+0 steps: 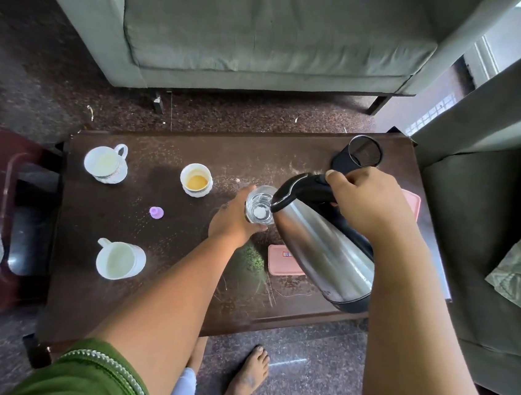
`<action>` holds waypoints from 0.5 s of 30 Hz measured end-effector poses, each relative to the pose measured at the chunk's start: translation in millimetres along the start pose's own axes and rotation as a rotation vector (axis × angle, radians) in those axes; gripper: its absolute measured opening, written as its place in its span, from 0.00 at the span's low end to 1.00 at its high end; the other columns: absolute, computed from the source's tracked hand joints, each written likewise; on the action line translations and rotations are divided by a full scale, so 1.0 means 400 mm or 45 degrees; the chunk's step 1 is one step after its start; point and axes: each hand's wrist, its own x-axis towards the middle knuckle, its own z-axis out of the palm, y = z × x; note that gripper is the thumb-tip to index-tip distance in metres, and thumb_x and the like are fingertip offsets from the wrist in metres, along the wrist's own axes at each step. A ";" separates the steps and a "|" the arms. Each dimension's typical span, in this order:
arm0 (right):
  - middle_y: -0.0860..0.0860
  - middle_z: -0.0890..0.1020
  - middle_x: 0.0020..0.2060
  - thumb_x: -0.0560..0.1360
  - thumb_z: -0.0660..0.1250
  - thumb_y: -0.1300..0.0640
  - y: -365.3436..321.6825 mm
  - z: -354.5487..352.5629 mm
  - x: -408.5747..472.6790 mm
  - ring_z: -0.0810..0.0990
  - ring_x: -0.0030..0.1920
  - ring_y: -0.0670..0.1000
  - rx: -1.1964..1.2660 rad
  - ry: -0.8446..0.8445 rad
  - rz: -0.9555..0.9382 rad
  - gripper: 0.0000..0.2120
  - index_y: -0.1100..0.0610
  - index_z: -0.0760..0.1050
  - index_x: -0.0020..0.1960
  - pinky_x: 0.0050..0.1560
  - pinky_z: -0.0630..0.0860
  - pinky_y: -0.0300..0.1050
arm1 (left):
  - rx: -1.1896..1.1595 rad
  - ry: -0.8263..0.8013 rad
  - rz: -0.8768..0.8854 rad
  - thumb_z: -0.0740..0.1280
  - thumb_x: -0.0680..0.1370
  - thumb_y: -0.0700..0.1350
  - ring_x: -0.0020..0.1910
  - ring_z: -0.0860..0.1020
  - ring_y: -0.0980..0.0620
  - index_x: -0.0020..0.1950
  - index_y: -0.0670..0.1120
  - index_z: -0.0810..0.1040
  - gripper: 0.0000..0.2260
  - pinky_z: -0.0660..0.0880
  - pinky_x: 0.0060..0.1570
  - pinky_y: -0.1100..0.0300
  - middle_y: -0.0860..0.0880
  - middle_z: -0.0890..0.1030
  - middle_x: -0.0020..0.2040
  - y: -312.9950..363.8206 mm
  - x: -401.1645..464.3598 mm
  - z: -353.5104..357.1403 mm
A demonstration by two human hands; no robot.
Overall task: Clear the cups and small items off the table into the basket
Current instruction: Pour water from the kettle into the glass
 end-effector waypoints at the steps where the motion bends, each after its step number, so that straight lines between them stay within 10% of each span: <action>1: 0.55 0.80 0.35 0.76 0.56 0.43 0.001 -0.003 -0.002 0.77 0.43 0.58 -0.026 0.006 -0.010 0.23 0.59 0.78 0.37 0.33 0.64 0.43 | -0.013 0.004 0.001 0.77 0.66 0.52 0.61 0.78 0.46 0.72 0.61 0.59 0.39 0.74 0.60 0.46 0.52 0.78 0.65 0.001 -0.001 0.007; 15: 0.58 0.81 0.37 0.77 0.57 0.44 0.010 -0.036 -0.003 0.77 0.43 0.59 -0.018 0.028 -0.040 0.23 0.62 0.79 0.39 0.33 0.64 0.37 | -0.021 0.008 -0.014 0.77 0.66 0.53 0.59 0.79 0.46 0.71 0.63 0.58 0.40 0.75 0.58 0.46 0.52 0.79 0.64 0.001 0.003 0.028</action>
